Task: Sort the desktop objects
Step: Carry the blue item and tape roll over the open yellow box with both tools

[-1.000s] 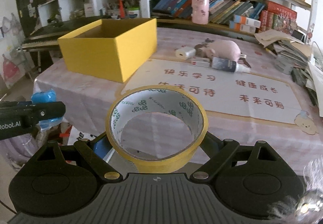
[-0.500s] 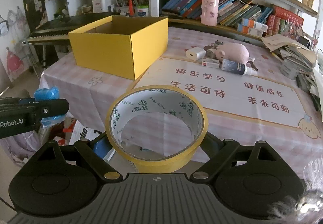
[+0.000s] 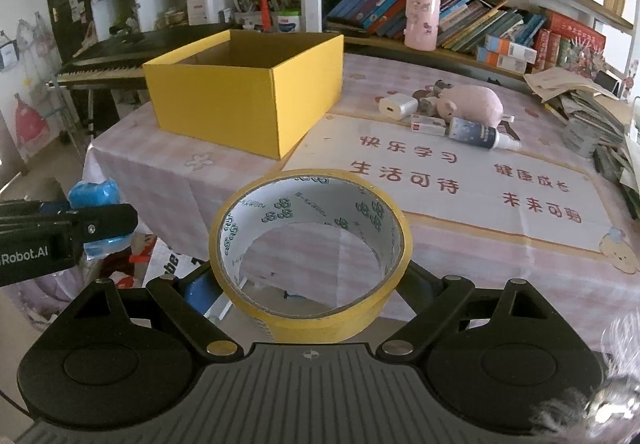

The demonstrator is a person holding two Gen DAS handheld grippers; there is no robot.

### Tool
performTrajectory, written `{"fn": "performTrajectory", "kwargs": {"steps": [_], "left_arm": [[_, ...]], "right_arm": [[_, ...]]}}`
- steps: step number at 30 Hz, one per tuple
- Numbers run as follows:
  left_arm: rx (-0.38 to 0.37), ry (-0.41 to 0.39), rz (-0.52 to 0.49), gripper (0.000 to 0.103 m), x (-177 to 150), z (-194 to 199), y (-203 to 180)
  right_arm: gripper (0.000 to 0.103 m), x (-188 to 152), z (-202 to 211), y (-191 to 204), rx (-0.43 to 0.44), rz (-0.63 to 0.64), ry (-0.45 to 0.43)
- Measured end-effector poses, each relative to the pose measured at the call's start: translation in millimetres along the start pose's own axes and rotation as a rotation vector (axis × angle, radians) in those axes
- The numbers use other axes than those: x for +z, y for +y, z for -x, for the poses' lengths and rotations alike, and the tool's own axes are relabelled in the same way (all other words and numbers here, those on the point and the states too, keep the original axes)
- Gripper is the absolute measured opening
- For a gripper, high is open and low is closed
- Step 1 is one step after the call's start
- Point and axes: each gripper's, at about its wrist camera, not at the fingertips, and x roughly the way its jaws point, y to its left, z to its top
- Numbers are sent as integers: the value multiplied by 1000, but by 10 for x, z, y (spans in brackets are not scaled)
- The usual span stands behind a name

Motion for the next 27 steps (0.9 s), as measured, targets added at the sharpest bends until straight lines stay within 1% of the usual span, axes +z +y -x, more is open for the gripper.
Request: {"fn": "performTrajectory", "kwargs": {"steps": [10,16,23,27], "left_arm": [[33,-9,42,28,24,15,226],[55,-3,72,28,44,-31,341],[89,-5,94,28,158,-162,435],[105,-10,104,28,265,-274,468]], "right_arm": [[89,132,-138,219,44,59,8],[89,204,-243,287,67,83,18],[89,351,-445,339,102,123,24],[89,479,-556,343,117,155,10]]}}
